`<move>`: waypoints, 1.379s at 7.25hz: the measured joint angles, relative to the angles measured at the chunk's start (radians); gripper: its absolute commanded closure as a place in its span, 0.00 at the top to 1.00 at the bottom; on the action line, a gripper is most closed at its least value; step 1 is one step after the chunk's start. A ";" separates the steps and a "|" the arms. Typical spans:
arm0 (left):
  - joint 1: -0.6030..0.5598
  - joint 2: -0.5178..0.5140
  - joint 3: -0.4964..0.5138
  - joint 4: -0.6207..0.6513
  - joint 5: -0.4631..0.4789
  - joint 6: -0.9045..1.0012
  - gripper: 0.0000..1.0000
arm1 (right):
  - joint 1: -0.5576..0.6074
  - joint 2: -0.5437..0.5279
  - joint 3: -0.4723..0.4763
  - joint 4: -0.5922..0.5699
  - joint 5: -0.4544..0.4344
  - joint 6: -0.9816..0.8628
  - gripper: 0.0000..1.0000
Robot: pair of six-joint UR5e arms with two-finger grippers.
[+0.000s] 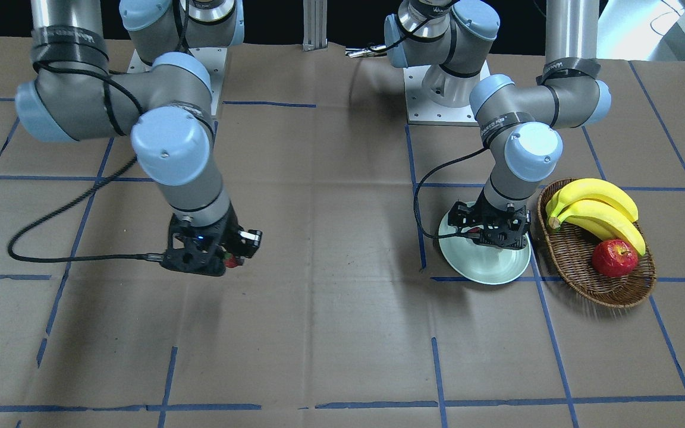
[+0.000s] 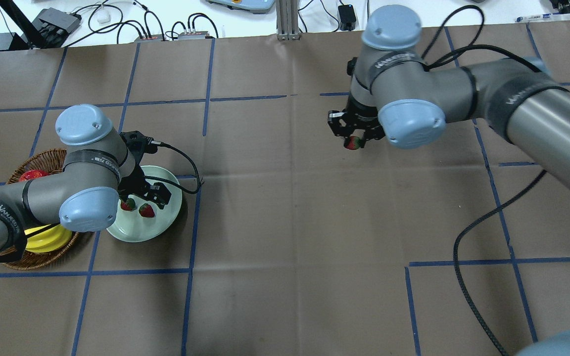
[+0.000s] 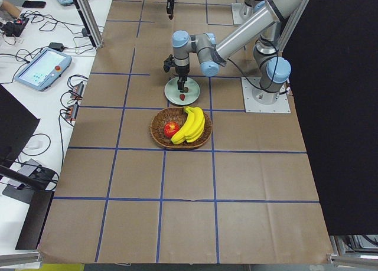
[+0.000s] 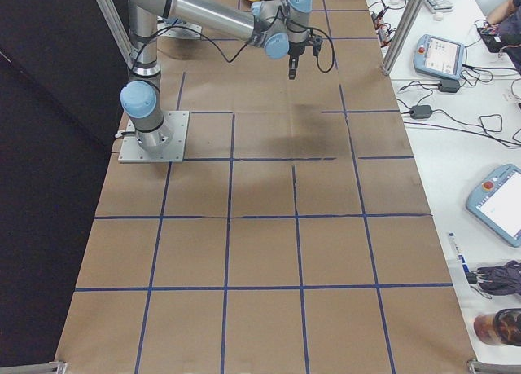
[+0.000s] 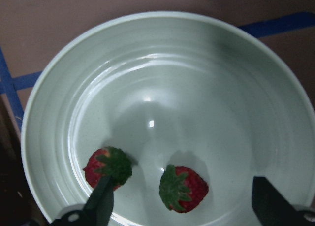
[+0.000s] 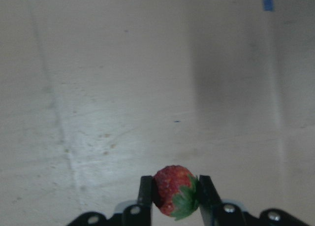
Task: Collect all strawberries into plate
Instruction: 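Set the last strawberry mid-table with the right gripper while the left rises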
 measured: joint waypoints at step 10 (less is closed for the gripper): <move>-0.175 0.005 0.114 -0.034 -0.156 -0.304 0.99 | 0.120 0.095 -0.096 0.020 0.027 0.157 1.00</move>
